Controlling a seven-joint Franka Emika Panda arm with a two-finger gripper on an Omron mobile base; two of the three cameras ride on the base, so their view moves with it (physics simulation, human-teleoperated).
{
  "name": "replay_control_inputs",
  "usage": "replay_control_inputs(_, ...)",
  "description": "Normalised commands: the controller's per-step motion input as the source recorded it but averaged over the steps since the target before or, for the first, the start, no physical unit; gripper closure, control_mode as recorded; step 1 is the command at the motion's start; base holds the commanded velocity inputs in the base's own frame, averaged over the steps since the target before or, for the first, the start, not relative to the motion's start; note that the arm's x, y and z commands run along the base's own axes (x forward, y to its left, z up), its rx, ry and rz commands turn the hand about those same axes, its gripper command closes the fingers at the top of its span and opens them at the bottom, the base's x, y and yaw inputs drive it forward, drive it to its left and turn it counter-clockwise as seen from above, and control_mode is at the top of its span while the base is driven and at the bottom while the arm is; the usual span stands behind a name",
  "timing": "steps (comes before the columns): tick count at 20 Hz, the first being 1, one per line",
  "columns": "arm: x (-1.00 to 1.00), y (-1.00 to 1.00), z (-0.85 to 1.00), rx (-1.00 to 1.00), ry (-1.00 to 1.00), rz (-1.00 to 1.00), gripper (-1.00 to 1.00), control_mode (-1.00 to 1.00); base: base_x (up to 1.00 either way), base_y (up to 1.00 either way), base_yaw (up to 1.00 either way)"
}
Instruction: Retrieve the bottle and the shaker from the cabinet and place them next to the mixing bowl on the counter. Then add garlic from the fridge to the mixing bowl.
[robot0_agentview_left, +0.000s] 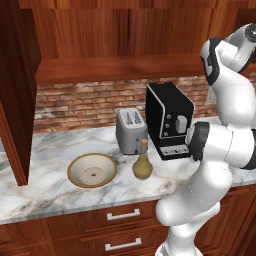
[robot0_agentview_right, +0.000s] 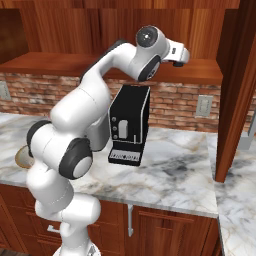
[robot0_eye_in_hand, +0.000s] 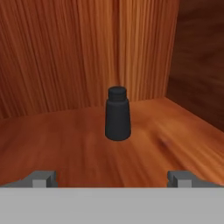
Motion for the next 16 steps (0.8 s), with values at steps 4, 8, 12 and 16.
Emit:
replay_control_inputs(4,0.21,-0.13,0.00,0.00,0.00,0.00,-1.00,-1.00,0.00,0.00,0.00)
replay_control_inputs(8,0.20,-0.16,0.00,0.00,0.00,0.00,-1.00,-1.00,0.00,0.00,0.00)
replay_control_inputs(12,0.21,-0.13,0.00,0.00,0.00,0.00,-1.00,-1.00,0.00,0.00,0.00)
replay_control_inputs(16,0.22,-0.06,0.00,0.00,0.00,0.00,-1.00,-1.00,0.00,0.00,0.00)
